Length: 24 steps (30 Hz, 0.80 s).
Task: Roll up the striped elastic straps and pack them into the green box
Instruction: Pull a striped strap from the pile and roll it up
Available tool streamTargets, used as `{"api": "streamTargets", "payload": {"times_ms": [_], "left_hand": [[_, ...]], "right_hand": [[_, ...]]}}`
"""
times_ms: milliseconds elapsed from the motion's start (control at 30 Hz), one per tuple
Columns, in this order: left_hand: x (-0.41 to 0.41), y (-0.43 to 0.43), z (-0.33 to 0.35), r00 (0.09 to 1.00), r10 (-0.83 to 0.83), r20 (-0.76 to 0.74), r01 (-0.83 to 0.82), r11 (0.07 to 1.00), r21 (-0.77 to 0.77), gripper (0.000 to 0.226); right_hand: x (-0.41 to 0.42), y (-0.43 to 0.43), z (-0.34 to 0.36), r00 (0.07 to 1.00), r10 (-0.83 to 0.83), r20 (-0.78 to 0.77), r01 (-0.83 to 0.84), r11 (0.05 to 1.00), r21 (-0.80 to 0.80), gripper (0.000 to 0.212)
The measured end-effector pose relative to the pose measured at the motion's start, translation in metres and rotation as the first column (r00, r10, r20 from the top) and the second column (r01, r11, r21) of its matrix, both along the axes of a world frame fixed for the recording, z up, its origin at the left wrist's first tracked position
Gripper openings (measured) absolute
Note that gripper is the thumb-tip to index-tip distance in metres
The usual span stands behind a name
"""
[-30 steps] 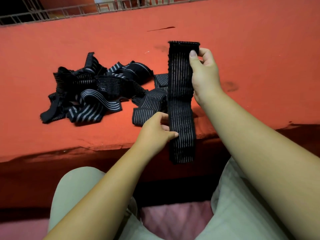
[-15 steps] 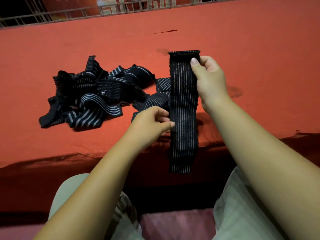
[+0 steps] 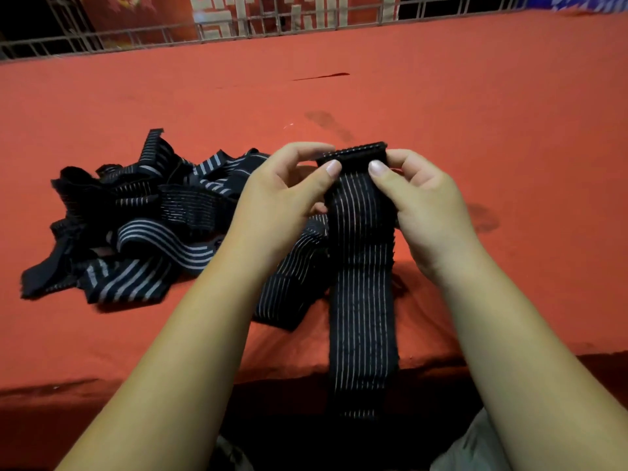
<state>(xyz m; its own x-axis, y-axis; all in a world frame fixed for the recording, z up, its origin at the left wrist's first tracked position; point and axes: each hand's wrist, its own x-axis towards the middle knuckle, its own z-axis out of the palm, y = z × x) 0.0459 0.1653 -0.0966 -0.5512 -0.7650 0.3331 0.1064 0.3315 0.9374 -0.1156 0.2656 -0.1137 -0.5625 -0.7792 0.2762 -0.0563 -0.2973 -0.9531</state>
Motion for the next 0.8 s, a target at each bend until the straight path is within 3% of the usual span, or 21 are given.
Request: {"api": "streamTargets", "payload": {"times_ms": [267, 467, 800], "left_hand": [[-0.024, -0.017, -0.027, 0.998, -0.021, -0.054, 0.026, 0.996, 0.086, 0.021], [-0.028, -0.024, -0.035, 0.994, -0.089, -0.06, 0.097, 0.985, 0.14, 0.019], [-0.023, -0.026, -0.033, 0.998, -0.051, -0.025, 0.051, 0.998, 0.025, 0.02]], "right_hand": [[-0.037, -0.018, -0.014, 0.971, 0.018, -0.238, -0.014, 1.0, 0.017, 0.023], [-0.042, -0.024, -0.029, 0.973, 0.026, -0.228, -0.014, 0.999, 0.052, 0.024], [-0.044, -0.021, -0.025, 0.972, 0.05, -0.229, -0.033, 0.996, 0.078, 0.015]]}}
